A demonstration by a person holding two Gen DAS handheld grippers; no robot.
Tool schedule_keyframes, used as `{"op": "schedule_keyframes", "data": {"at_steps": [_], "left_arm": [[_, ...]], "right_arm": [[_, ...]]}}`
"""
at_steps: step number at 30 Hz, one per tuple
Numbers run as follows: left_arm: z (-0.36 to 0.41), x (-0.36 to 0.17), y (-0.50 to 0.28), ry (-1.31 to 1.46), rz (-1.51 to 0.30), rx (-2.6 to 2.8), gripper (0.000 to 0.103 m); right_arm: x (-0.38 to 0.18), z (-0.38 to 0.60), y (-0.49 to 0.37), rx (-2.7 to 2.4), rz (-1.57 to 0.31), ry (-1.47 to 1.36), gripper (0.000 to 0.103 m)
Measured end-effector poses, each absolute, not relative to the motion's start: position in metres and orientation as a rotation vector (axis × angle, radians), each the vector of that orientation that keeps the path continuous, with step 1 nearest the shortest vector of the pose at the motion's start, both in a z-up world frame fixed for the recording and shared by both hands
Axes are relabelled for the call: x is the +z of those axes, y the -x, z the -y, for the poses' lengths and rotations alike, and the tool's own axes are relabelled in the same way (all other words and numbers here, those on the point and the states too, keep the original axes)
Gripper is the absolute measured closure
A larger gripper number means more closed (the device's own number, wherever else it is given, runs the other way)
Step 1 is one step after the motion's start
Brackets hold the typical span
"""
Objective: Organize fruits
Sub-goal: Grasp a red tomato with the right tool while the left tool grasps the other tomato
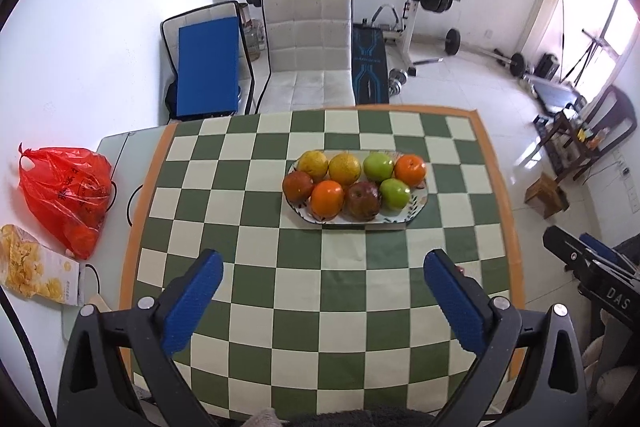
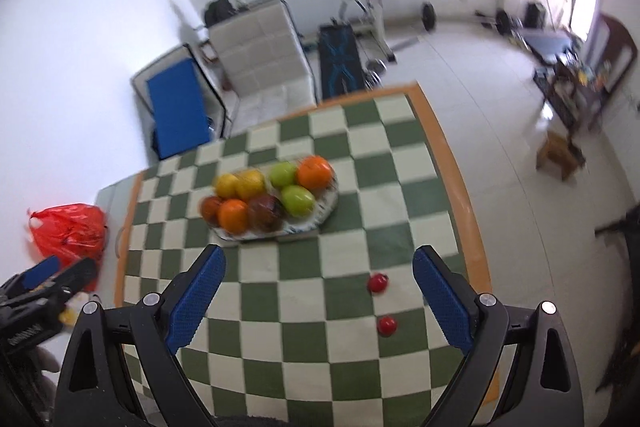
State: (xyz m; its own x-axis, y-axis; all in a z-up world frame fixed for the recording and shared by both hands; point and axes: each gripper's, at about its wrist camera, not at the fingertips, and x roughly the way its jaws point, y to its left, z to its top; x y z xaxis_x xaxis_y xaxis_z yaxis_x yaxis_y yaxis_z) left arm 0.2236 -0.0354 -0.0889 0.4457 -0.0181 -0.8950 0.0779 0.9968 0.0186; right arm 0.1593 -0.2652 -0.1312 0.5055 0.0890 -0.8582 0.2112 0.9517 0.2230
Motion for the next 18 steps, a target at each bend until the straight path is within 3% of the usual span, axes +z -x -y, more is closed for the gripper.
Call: {"op": "schedule_keyframes", "data": {"at_steps": [3,5,6,10,14,16,18], "left_arm": [[0.054,-0.125,-0.240,-0.123,-1.167,-0.049,0.000],[0.072,-0.155,-0.249,-0.174,-1.225,-0.057,0.000],[0.081,-0.169,-0.253,-0.205,-1.249,-0.061,0.000],[0.119,-0.224,-0.259,-0.347,-1.320,-0.103,0.000],[0.147,-0.271,-0.260,-0.463,-1.396,-0.150,0.000],[0.159,-0.288,-0.262,-0.478,-1.442,-0.176,0.000],[0.170,-0.297,-0.264,-0.485,-1.460,-0.202,0.000]], "right_arm": [[-0.194,0.291,-0.164,-0.128,-1.156,-0.371,0.006],[-0.246,0.306,-0.164,-0.158,-1.250,-0.409,0.012],[-0.265,0.311,-0.162,-0.162,-1.285,-0.424,0.022],[-0.346,0.317,-0.154,-0.179,-1.395,-0.470,0.043],[-0.392,0.310,-0.150,-0.160,-1.462,-0.491,0.051],[-0.404,0.304,-0.150,-0.136,-1.489,-0.493,0.065],[-0.411,0.300,-0.148,-0.124,-1.497,-0.482,0.071]]}}
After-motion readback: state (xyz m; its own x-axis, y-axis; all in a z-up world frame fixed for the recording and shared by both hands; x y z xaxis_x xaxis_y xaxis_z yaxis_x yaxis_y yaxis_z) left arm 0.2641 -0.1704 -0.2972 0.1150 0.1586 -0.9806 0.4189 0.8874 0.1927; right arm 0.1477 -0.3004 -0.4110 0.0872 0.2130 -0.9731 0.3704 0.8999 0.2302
